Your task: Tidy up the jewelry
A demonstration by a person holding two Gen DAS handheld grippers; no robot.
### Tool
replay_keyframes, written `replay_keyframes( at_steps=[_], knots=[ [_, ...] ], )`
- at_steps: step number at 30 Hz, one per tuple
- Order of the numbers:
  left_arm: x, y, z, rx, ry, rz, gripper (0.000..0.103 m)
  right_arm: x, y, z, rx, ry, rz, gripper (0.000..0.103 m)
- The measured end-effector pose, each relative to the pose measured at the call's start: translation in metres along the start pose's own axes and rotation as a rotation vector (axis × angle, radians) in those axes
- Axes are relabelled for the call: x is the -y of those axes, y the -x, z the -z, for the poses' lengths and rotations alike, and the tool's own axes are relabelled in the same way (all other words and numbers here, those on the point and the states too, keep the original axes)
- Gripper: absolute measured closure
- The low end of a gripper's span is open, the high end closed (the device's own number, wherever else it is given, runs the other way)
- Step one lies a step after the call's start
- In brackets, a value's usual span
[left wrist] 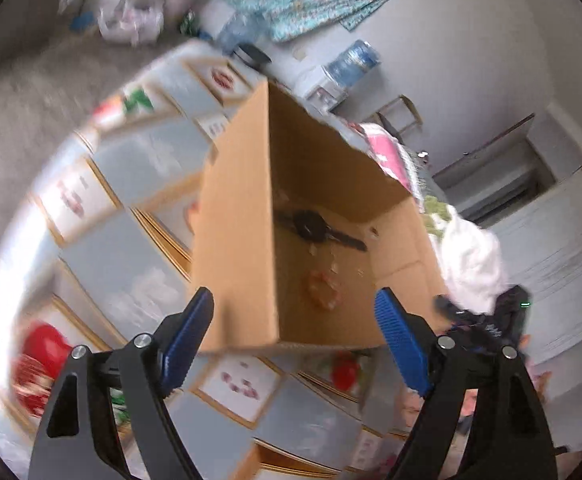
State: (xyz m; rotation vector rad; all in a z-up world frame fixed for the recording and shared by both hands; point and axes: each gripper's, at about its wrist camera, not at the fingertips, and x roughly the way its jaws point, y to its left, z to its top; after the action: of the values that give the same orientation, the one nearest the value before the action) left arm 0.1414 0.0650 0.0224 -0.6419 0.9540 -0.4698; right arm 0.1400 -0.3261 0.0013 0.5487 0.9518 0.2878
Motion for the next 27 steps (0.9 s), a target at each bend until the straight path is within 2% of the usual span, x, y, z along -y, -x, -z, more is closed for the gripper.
replay_keyframes(
  at_steps=[1, 5, 9, 20, 27],
  knots=[
    [0.001, -0.003, 0.003, 0.002, 0.002, -0.017, 0.021, -0.002, -0.003, 0.002, -0.02, 0.001, -0.016, 0.047],
    [0.011, -0.005, 0.011, 0.014, -0.038, -0.058, 0.021, -0.018, -0.006, 0.005, -0.035, 0.071, 0.056, 0.047],
    [0.021, -0.002, 0.02, 0.016, -0.063, -0.088, 0.021, -0.021, -0.007, 0.005, -0.045, 0.079, 0.071, 0.047],
    [0.023, 0.029, 0.066, -0.004, -0.081, -0.089, 0.021, -0.023, 0.01, 0.042, -0.037, 0.103, 0.134, 0.047],
    [0.022, 0.042, 0.086, 0.008, -0.086, -0.094, 0.021, -0.022, 0.023, 0.065, -0.018, 0.092, 0.138, 0.047]
  ],
)
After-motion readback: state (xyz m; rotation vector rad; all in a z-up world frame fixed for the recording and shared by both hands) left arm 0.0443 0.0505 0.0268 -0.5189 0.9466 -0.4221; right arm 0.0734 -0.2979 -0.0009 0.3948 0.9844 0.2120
